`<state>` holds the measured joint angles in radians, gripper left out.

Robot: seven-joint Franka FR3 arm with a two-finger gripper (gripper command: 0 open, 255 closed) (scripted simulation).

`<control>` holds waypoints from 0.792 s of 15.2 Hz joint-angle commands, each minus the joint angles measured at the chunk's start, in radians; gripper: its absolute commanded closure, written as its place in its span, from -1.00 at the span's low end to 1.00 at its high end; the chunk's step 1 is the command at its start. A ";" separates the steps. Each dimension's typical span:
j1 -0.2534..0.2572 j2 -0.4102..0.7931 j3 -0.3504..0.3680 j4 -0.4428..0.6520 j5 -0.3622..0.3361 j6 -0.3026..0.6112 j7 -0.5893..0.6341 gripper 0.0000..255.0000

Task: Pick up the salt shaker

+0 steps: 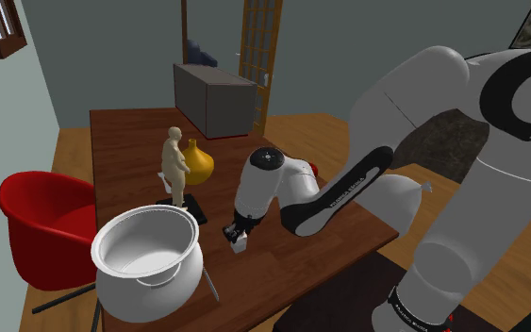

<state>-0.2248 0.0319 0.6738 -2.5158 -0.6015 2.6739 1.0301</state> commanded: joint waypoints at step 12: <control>0.044 -0.180 -0.013 0.011 0.316 -0.112 -0.259 1.00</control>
<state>-0.1889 -0.1289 0.6658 -2.5061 -0.3143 2.5767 0.7933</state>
